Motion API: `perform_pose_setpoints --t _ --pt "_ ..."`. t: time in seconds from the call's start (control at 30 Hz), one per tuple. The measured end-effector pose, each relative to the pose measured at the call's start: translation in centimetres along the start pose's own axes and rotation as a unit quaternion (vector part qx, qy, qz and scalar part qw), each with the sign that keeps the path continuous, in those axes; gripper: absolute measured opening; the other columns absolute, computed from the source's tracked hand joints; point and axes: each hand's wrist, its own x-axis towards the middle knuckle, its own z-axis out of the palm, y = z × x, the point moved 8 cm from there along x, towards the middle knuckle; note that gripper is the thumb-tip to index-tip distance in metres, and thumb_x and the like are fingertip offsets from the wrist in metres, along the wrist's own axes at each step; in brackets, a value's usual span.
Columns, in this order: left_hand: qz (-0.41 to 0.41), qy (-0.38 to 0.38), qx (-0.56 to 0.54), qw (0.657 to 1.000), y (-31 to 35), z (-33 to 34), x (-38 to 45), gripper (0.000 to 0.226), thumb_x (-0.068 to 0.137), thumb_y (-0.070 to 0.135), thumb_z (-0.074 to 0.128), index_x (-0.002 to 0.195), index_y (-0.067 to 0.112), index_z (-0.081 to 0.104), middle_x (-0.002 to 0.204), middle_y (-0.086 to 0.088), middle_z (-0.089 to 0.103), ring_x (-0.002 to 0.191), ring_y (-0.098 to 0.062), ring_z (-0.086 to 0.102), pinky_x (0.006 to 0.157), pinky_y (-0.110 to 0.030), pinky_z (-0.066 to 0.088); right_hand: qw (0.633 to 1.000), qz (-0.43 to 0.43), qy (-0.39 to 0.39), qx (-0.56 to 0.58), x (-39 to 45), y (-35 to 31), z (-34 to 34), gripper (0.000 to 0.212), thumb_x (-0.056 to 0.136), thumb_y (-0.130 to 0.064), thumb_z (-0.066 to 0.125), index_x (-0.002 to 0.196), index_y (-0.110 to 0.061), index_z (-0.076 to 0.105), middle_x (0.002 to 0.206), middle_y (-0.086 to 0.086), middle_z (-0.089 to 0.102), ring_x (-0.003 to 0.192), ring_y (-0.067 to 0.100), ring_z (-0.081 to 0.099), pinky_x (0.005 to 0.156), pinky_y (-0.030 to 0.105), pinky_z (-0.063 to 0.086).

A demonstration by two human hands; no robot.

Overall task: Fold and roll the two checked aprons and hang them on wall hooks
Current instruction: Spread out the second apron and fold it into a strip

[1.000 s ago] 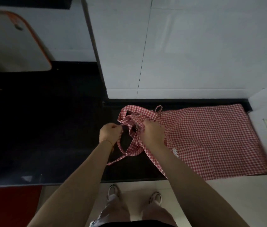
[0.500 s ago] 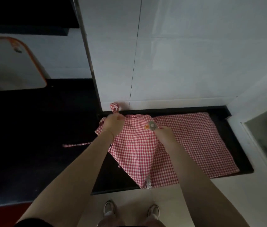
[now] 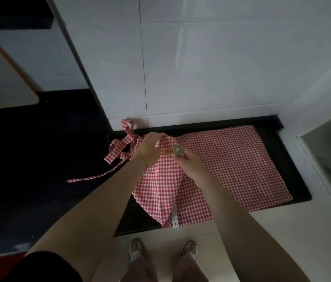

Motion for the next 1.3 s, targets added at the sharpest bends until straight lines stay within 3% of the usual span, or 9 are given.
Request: perform_pose_setpoints --t 0.2,0.3,0.37,0.5,0.6,0.77,0.9,1.13,1.3 --pt "-0.019 0.045 -0.015 0.999 0.3 -1.4 0.7 0.011 0.093 0.017 0.058 0.096 0.013 0.068 0.119 -0.002 0.050 0.096 -0.014 0.054 0.084 -0.021 0.040 0.999 0.020 -0.005 -0.025 0.3 -0.4 -0.4 0.039 0.098 -0.046 0.050 0.127 -0.022 0.060 0.112 -0.008 0.060 0.097 0.010 0.057 0.080 0.025 0.040" --pt "-0.053 0.078 -0.032 0.995 -0.4 -2.6 -0.5 0.023 0.089 0.020 0.057 0.071 0.006 0.060 0.093 -0.014 0.056 0.067 -0.014 0.051 0.060 -0.025 0.040 0.971 0.050 0.033 -0.231 1.7 -0.4 -0.6 0.030 0.103 -0.030 0.043 0.111 -0.010 0.064 0.110 0.004 0.064 0.089 0.018 0.057 0.083 0.031 0.043" --pt "-0.059 0.113 -0.083 0.988 -0.6 -3.8 -2.1 0.025 0.090 0.022 0.055 0.076 0.002 0.061 0.084 -0.016 0.061 0.065 -0.014 0.050 0.059 -0.031 0.044 0.965 0.035 0.072 -0.249 1.9 -0.1 -0.6 0.031 0.105 -0.025 0.039 0.107 -0.009 0.066 0.113 0.011 0.067 0.081 0.016 0.056 0.080 0.029 0.042" --pt "-0.070 0.159 -0.188 0.967 -2.2 -6.0 -5.7 0.020 0.089 0.022 0.055 0.074 0.009 0.058 0.068 -0.004 0.057 0.063 -0.012 0.049 0.059 -0.032 0.043 0.978 0.123 0.087 -0.144 0.2 4.8 1.4 0.043 0.104 -0.022 0.029 0.139 -0.005 0.049 0.141 0.011 0.051 0.125 0.031 0.051 0.104 0.035 0.038" --pt "-0.123 0.212 -0.145 0.959 -5.3 -7.3 -8.1 0.023 0.088 0.029 0.054 0.070 0.015 0.054 0.063 0.002 0.054 0.058 -0.013 0.048 0.052 -0.027 0.037 0.975 0.116 0.067 -0.178 -0.6 7.4 3.8 0.050 0.097 -0.022 0.043 0.145 -0.009 0.040 0.146 0.013 0.046 0.129 0.032 0.048 0.108 0.039 0.038" --pt "-0.307 0.230 0.015 0.923 -14.7 -7.5 -14.2 0.027 0.090 0.044 0.046 0.091 0.019 0.058 0.081 -0.001 0.067 0.075 -0.024 0.063 0.071 -0.034 0.050 0.960 0.085 0.103 -0.244 -0.6 8.9 5.2 0.064 0.092 -0.012 0.052 0.150 -0.005 0.025 0.152 0.017 0.030 0.138 0.034 0.034 0.114 0.045 0.034" --pt "-0.426 0.184 0.123 0.877 -21.2 -6.8 -19.6 0.039 0.087 0.049 0.047 0.103 0.016 0.063 0.098 -0.005 0.069 0.105 -0.026 0.056 0.100 -0.046 0.031 0.935 0.072 0.111 -0.330 -0.3 9.0 5.9 0.070 0.091 -0.014 0.052 0.151 -0.001 0.019 0.156 0.020 0.020 0.146 0.034 0.018 0.120 0.042 0.018" --pt "-0.373 0.086 0.114 0.917 -22.7 -4.8 -20.0 0.050 0.082 0.068 0.043 0.095 0.024 0.063 0.098 0.002 0.066 0.109 -0.022 0.049 0.096 -0.040 0.031 0.890 0.008 0.102 -0.445 -1.2 8.0 9.1 0.068 0.082 -0.020 0.068 0.140 -0.013 0.033 0.149 0.015 0.030 0.138 0.035 0.028 0.111 0.051 0.034" --pt "-0.505 0.081 0.122 0.850 -25.4 -5.4 -23.6 0.042 0.085 0.040 0.056 0.120 0.018 0.061 0.123 -0.004 0.062 0.123 -0.026 0.044 0.101 -0.043 0.031 0.888 0.053 0.097 -0.445 -1.3 9.4 8.3 0.078 0.087 -0.022 0.061 0.148 -0.012 0.014 0.159 0.016 0.008 0.146 0.036 0.009 0.116 0.051 0.024"
